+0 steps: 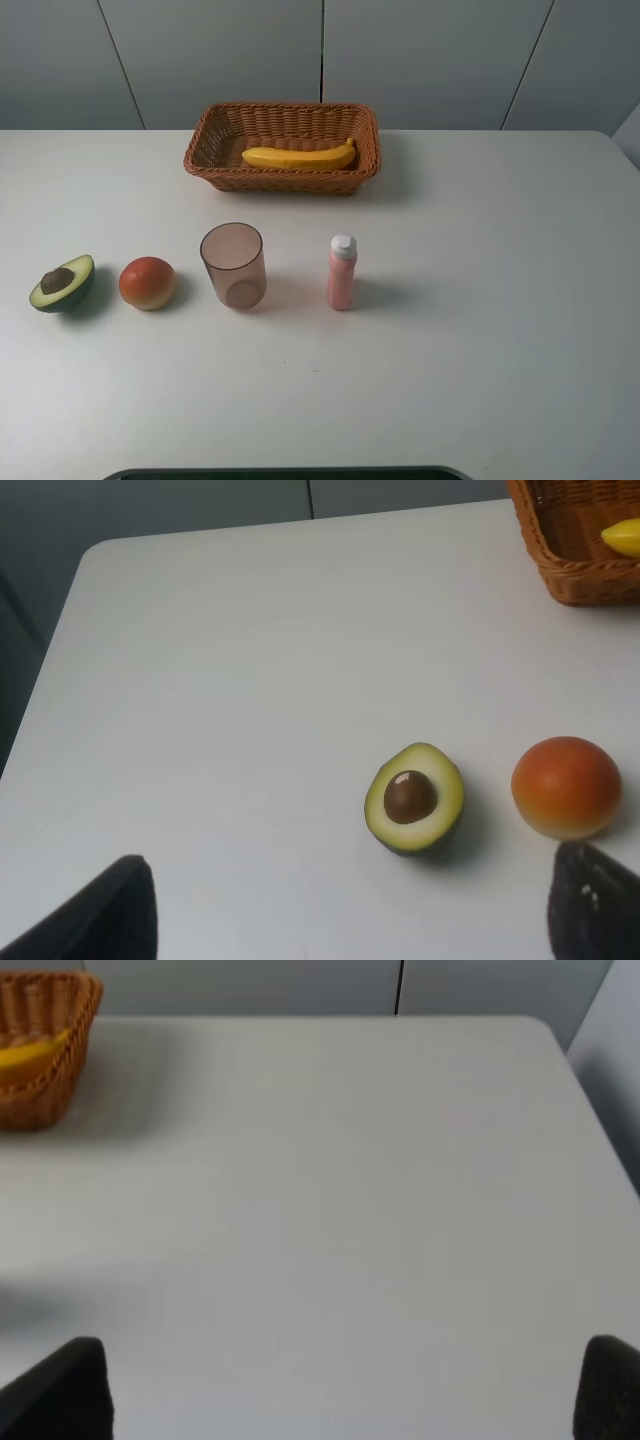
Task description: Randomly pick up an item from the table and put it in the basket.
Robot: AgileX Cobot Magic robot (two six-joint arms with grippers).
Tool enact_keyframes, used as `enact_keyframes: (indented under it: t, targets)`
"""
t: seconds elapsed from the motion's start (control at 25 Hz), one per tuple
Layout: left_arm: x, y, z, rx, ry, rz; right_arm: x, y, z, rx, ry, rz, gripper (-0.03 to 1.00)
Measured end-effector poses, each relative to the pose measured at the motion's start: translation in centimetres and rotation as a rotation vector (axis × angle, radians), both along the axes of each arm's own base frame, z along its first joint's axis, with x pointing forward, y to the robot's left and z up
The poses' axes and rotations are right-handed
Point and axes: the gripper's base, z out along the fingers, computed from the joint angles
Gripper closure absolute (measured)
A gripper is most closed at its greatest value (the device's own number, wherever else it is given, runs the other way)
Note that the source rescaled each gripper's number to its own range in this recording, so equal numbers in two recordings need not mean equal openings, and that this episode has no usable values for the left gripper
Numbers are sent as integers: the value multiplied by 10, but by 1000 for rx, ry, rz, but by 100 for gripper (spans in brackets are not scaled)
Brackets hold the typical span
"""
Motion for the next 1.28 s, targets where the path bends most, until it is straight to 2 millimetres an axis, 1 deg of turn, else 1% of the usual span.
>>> enact_keyframes:
  t: [0.32, 1.28]
  targets:
    - [0, 0, 0, 0, 0, 0, 1, 0, -2, 25, 1, -18, -3]
    - [0, 0, 0, 0, 0, 0, 1, 0, -2, 25, 6, -18, -3]
